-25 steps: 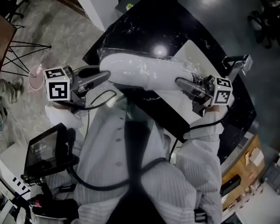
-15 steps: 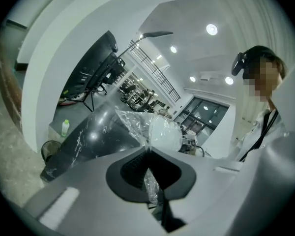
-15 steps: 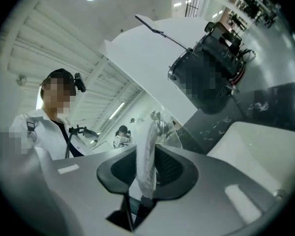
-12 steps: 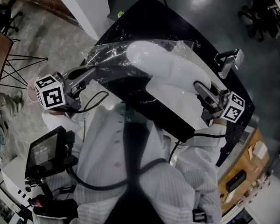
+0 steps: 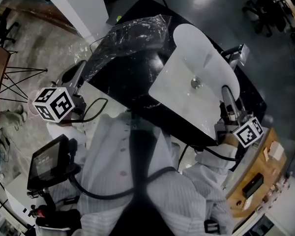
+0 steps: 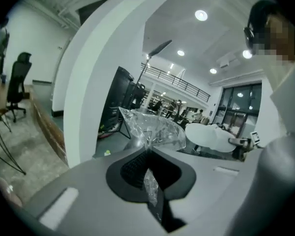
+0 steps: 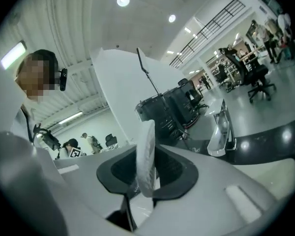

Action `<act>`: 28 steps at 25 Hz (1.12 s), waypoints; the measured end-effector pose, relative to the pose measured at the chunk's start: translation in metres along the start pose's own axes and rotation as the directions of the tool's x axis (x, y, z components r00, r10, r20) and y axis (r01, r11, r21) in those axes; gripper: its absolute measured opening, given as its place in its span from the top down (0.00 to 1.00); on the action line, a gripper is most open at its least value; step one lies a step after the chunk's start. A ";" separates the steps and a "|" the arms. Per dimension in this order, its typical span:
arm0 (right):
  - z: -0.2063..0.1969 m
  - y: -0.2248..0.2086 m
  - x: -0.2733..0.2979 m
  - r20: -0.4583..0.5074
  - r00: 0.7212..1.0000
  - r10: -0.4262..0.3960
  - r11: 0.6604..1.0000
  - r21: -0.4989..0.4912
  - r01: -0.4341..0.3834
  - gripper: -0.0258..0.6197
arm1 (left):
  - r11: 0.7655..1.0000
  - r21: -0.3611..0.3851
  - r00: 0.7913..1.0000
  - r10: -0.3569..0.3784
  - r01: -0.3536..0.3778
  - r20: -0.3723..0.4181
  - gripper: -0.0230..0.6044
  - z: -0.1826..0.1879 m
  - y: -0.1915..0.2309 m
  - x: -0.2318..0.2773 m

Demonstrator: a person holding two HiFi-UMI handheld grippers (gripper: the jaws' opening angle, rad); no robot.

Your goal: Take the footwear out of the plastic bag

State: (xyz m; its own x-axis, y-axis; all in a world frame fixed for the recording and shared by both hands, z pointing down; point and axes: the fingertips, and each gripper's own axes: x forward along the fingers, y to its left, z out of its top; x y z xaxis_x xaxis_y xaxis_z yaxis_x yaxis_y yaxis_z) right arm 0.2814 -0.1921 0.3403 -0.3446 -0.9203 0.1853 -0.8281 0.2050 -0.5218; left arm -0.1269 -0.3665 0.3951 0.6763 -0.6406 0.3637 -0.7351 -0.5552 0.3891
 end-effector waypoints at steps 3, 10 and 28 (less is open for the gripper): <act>0.007 0.020 0.008 0.074 0.994 -0.077 0.995 -0.050 0.081 0.82 | 0.992 0.048 0.992 0.117 -0.119 0.044 0.96 0.009 -0.006 0.011; -0.004 0.063 0.043 0.176 0.963 -0.204 0.971 -0.091 0.222 0.82 | 0.976 0.077 0.974 0.195 -0.204 0.116 0.96 0.008 -0.041 0.028; -0.006 0.087 0.041 0.204 0.961 -0.185 0.965 -0.149 0.217 0.82 | 0.980 0.099 0.979 0.160 -0.173 0.124 0.96 0.000 -0.059 0.022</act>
State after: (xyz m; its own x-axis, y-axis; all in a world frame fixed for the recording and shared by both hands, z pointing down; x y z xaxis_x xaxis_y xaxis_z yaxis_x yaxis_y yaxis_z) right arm 0.1928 -0.2100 0.3073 -0.0881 -0.9906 0.1047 -0.9394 0.0476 -0.3394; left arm -0.0689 -0.3483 0.3804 0.5390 -0.7817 0.3138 -0.8418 -0.4862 0.2345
